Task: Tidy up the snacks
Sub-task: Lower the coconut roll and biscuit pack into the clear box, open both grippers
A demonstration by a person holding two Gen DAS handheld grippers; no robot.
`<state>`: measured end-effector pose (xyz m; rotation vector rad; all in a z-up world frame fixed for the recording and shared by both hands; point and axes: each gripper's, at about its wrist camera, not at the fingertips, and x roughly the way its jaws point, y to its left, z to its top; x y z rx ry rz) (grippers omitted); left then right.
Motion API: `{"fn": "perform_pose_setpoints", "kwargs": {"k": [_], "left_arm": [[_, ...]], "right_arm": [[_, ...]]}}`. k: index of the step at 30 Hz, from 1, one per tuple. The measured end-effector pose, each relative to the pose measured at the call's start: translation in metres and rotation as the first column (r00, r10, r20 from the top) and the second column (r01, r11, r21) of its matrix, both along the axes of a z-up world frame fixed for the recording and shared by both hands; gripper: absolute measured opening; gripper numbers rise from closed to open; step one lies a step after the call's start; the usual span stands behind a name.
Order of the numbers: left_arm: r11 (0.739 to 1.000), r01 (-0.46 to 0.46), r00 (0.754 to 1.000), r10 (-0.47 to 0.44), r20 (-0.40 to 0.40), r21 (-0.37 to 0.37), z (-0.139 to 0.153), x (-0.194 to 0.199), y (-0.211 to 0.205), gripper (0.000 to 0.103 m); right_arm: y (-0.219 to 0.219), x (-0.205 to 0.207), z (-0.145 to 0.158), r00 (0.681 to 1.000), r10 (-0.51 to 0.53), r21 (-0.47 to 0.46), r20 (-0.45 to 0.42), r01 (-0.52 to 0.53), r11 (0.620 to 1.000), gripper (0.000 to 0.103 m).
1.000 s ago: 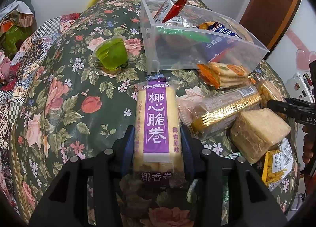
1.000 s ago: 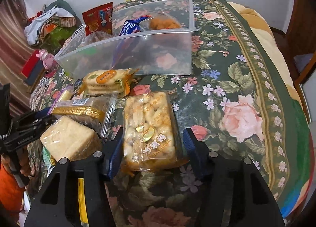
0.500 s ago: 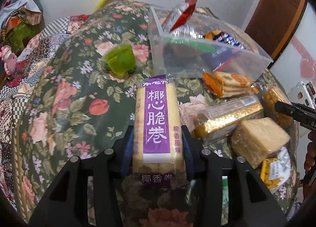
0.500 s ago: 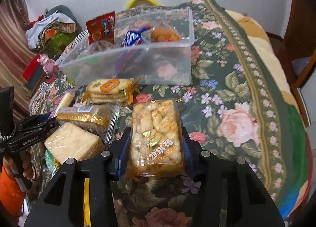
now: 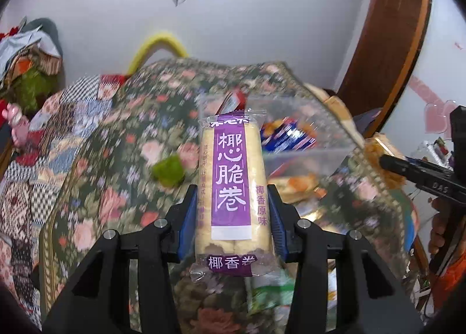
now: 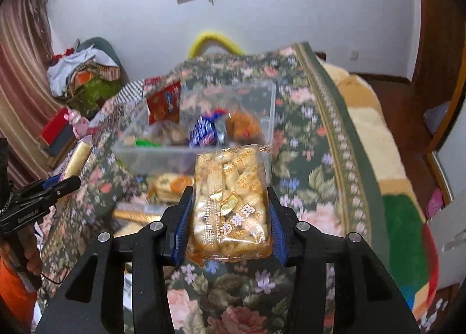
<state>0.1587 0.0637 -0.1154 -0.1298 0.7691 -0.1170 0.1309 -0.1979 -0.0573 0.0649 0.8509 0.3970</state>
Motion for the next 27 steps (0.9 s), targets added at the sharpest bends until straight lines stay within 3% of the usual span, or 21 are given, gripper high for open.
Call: {"fn": "perform_pose_setpoints", "kwargs": {"k": [6,12,18,27], "left_arm": [[0.999,0.038,0.998,-0.037,0.055,-0.007,0.023,0.022,-0.022,0.045],[0.998,0.061,0.996,-0.06,0.059,-0.007,0.028,0.055,-0.042,0.045],[0.997,0.076,0.996,-0.076,0.039,0.003,0.02,0.092,-0.059,0.045],[0.997,0.07,0.997,-0.07,-0.038,0.01,-0.011,0.142,-0.073,0.045]], "right_arm": [[0.005,0.013,0.017,0.998,-0.001,0.012,0.062,0.001,1.0,0.043],[0.01,0.034,0.027,0.995,-0.004,0.021,0.099,0.002,1.0,0.043],[0.013,0.058,0.025,0.995,-0.005,0.027,0.102,0.002,1.0,0.043],[0.02,0.088,-0.001,1.0,-0.005,0.025,0.03,0.005,1.0,0.043]]}}
